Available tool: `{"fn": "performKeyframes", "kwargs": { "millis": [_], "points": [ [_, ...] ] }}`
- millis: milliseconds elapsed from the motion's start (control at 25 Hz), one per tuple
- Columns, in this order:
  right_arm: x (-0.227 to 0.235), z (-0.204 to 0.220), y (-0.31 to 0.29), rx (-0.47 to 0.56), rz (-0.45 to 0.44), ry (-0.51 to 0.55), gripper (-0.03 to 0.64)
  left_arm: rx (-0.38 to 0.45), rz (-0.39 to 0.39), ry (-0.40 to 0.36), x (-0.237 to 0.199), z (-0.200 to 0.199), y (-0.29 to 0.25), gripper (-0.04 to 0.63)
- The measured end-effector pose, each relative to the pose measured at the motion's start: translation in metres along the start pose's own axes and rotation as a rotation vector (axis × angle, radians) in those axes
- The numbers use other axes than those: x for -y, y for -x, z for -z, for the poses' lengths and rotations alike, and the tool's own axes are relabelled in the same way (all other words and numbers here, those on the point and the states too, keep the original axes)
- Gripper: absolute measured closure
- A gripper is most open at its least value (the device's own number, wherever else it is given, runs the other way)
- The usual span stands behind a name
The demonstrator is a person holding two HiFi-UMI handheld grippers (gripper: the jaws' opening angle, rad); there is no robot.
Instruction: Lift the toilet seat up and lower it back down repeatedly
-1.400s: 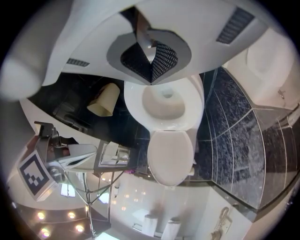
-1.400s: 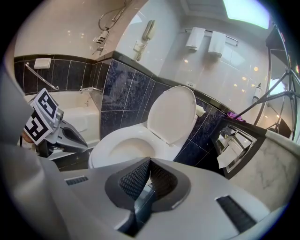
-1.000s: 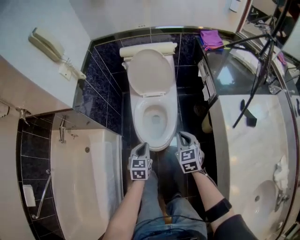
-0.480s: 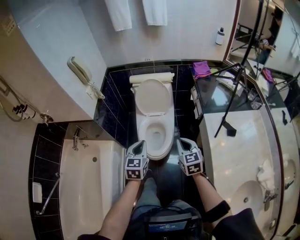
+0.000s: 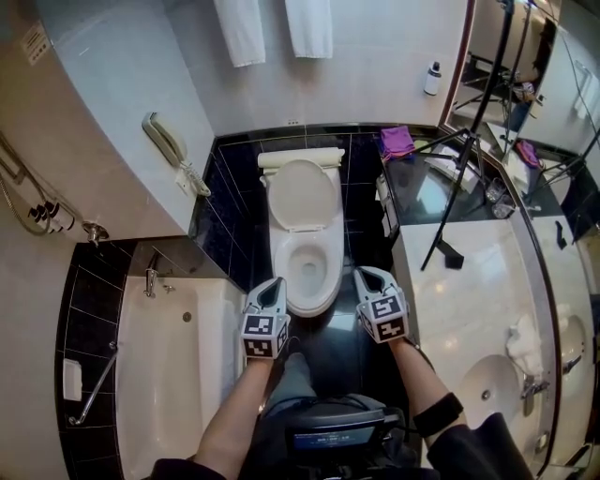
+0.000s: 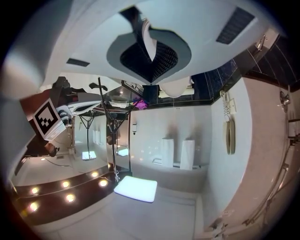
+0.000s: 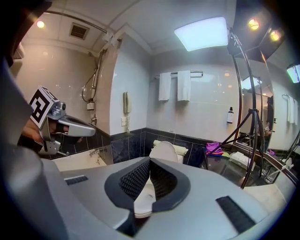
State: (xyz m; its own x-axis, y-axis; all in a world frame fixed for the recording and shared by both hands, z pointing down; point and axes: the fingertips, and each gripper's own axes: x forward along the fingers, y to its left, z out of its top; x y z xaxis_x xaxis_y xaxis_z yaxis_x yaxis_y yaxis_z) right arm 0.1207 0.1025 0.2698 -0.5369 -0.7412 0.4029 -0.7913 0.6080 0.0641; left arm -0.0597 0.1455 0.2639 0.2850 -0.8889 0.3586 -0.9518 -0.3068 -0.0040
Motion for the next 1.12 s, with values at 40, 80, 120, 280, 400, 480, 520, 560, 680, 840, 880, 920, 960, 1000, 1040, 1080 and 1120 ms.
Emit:
{"fn": "performKeyframes", "kwargs": {
  "millis": [40, 80, 120, 280, 400, 480, 520, 560, 680, 840, 880, 920, 960, 1000, 1040, 1080, 1120],
  "points": [
    [0.000, 0.000, 0.001, 0.000, 0.000, -0.001, 0.598, 0.001, 0.002, -0.002, 0.002, 0.001, 0.001, 0.607],
    [0.000, 0.002, 0.002, -0.001, 0.001, 0.001, 0.598, 0.002, 0.001, -0.006, 0.003, 0.002, 0.003, 0.607],
    [0.002, 0.006, 0.001, -0.002, 0.004, 0.005, 0.598, 0.004, -0.002, -0.009, 0.003, 0.002, 0.003, 0.607],
    [0.002, 0.014, 0.001, -0.016, 0.002, 0.004, 0.598, 0.019, 0.000, -0.033, 0.009, -0.001, 0.005, 0.607],
    [0.001, 0.014, 0.000, -0.023, -0.001, 0.000, 0.598, 0.024, 0.003, -0.043, 0.012, -0.001, 0.005, 0.607],
    [0.001, 0.015, -0.002, -0.025, -0.003, 0.001, 0.598, 0.025, -0.001, -0.041, 0.011, -0.001, 0.003, 0.607],
    [0.003, 0.017, -0.003, -0.025, -0.001, 0.004, 0.598, 0.024, -0.001, -0.038, 0.011, 0.000, 0.002, 0.607],
    [0.005, 0.018, -0.005, -0.026, -0.001, 0.005, 0.598, 0.023, -0.001, -0.035, 0.011, 0.001, 0.000, 0.607],
    [0.004, 0.021, -0.009, -0.036, -0.006, -0.009, 0.597, 0.015, 0.002, -0.036, 0.010, 0.005, -0.004, 0.607],
    [0.013, 0.034, -0.020, -0.043, 0.021, -0.035, 0.595, 0.001, 0.011, -0.057, 0.008, 0.009, -0.016, 0.607],
    [0.014, 0.038, -0.024, -0.050, 0.022, -0.051, 0.594, -0.007, 0.021, -0.064, 0.008, 0.011, -0.019, 0.607],
    [0.015, 0.044, -0.029, -0.062, 0.019, -0.071, 0.592, -0.015, 0.034, -0.071, 0.010, 0.013, -0.024, 0.607],
    [0.016, 0.051, -0.034, -0.075, 0.016, -0.089, 0.570, -0.021, 0.050, -0.076, 0.012, 0.015, -0.028, 0.607],
    [0.017, 0.060, -0.040, -0.091, 0.011, -0.108, 0.556, -0.027, 0.063, -0.084, 0.013, 0.017, -0.033, 0.607],
    [0.018, 0.071, -0.046, -0.109, 0.004, -0.124, 0.529, -0.032, 0.072, -0.094, 0.014, 0.020, -0.038, 0.607],
    [0.018, 0.082, -0.052, -0.127, -0.002, -0.140, 0.518, -0.035, 0.081, -0.107, 0.014, 0.024, -0.044, 0.607],
    [0.019, 0.092, -0.058, -0.144, -0.006, -0.155, 0.498, -0.038, 0.089, -0.121, 0.013, 0.028, -0.050, 0.607]
  ]
}}
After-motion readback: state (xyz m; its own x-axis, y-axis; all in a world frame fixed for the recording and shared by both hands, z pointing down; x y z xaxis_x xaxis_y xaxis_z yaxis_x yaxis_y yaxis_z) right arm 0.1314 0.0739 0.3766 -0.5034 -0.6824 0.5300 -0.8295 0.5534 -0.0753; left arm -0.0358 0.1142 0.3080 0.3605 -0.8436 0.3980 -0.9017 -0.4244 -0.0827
